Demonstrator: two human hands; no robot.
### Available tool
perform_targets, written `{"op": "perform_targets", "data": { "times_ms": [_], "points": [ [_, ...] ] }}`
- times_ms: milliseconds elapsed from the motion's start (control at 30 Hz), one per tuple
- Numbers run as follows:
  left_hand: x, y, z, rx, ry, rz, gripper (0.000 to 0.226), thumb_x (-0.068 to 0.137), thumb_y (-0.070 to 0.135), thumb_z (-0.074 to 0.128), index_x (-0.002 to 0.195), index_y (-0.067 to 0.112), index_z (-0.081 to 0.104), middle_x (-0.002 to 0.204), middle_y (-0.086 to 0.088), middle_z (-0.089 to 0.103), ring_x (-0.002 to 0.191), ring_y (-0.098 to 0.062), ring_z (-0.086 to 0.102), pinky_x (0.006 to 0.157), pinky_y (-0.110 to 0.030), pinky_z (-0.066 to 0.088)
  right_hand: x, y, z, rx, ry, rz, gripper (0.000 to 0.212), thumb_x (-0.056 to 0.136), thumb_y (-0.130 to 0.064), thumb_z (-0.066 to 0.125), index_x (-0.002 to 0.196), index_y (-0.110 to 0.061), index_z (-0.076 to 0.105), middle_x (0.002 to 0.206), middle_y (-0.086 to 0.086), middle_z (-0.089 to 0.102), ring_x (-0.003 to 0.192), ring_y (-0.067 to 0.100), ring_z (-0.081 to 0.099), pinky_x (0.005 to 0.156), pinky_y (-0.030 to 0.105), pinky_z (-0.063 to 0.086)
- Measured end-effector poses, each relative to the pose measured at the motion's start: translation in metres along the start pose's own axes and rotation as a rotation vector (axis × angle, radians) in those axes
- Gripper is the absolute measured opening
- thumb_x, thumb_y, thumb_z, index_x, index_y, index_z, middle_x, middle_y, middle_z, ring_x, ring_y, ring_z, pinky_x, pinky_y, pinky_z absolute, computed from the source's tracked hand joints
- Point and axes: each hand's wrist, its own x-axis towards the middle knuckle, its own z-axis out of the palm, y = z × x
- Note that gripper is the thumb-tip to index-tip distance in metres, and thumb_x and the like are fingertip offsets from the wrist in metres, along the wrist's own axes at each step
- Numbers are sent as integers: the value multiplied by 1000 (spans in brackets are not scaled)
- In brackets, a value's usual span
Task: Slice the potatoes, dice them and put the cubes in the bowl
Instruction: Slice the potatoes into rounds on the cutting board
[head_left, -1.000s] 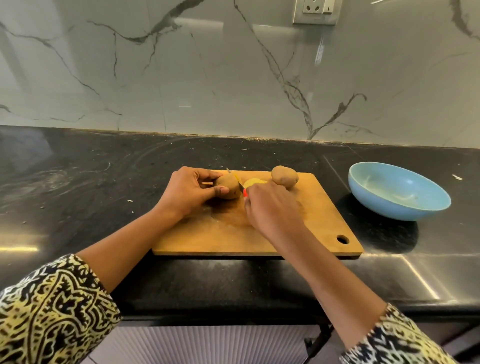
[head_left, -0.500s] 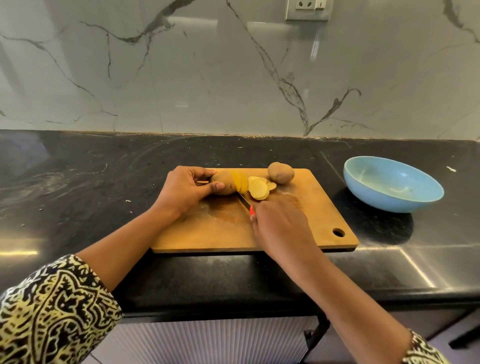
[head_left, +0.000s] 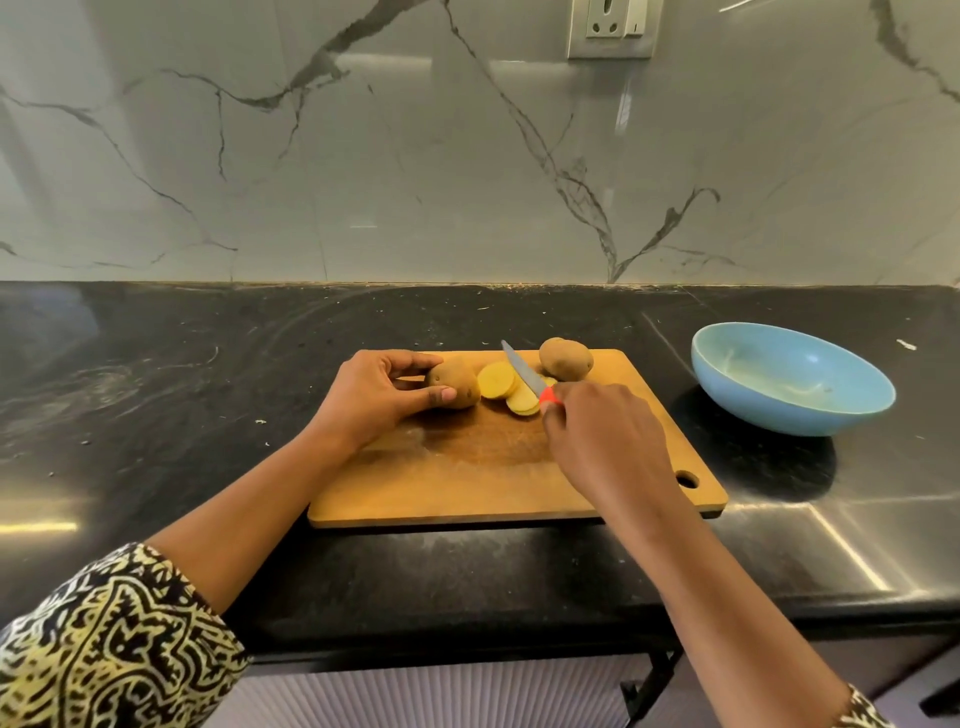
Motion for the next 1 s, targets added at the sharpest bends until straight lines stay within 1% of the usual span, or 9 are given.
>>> {"op": "perform_targets", "data": {
  "times_ms": [67, 133, 200, 267, 467, 633, 700, 900, 1000],
  "points": [
    [1, -1, -1, 7, -14, 3, 51, 67, 32, 78, 116, 26, 65, 103, 14, 64, 91, 3, 60, 75, -12, 46, -3, -5, 1, 13, 62, -78, 30, 101, -34, 42, 118, -21, 63, 82, -3, 60, 71, 10, 50, 49, 20, 28],
    [2, -1, -2, 13, -19, 5, 48, 70, 29, 78, 116, 26, 65, 102, 15, 64, 91, 3, 60, 75, -12, 46, -4, -12, 2, 30, 94, -136, 32, 101, -35, 41, 123, -23, 61, 89, -3, 66, 73, 10, 50, 52, 19, 34],
    [2, -2, -2, 10, -12, 3, 47, 70, 28, 78, 115, 25, 65, 98, 16, 64, 90, 2, 61, 74, -12, 47, -4, -16, 5, 43, 106, -163, 33, 101, -36, 40, 125, -24, 60, 93, -2, 68, 78, 12, 56, 62, 24, 45],
    [3, -2, -2, 5, -8, 0, 46, 70, 28, 78, 114, 25, 66, 98, 15, 64, 91, 0, 62, 75, -12, 48, -3, -19, 7, 39, 106, -175, 33, 101, -36, 40, 126, -26, 59, 95, -2, 69, 83, 14, 59, 69, 30, 50],
    [4, -4, -2, -1, -5, -10, 47, 70, 28, 78, 115, 22, 67, 99, 13, 67, 95, -4, 63, 78, -14, 48, 1, -19, 9, 27, 107, -199, 35, 101, -37, 39, 131, -28, 55, 99, -3, 69, 88, 14, 60, 68, 27, 46],
    [4, -3, -2, 2, -8, -12, 45, 71, 26, 78, 114, 22, 67, 96, 15, 65, 91, 1, 61, 75, -12, 46, 2, -20, 9, 54, 135, -210, 36, 101, -38, 41, 132, -28, 55, 103, -2, 70, 89, 14, 61, 71, 29, 52],
    [3, -2, -2, 2, -3, -9, 45, 70, 27, 78, 113, 22, 67, 95, 15, 66, 92, 0, 61, 77, -14, 47, 2, -21, 12, 45, 123, -220, 36, 101, -38, 41, 133, -29, 55, 103, -3, 70, 89, 14, 61, 71, 29, 53],
    [4, -4, -1, -6, 0, -8, 47, 69, 29, 78, 114, 21, 67, 101, 10, 67, 97, -4, 62, 82, -16, 48, 4, -23, 12, -23, 128, -233, 36, 102, -37, 38, 132, -27, 55, 102, -2, 69, 88, 15, 62, 65, 25, 45],
    [4, -3, 0, 10, 10, 5, 48, 69, 28, 78, 115, 19, 67, 102, 9, 68, 97, -5, 62, 82, -16, 48, 11, -29, 11, -97, 91, -243, 31, 103, -30, 39, 127, -24, 56, 96, 0, 67, 83, 17, 61, 59, 26, 40]
  ]
}}
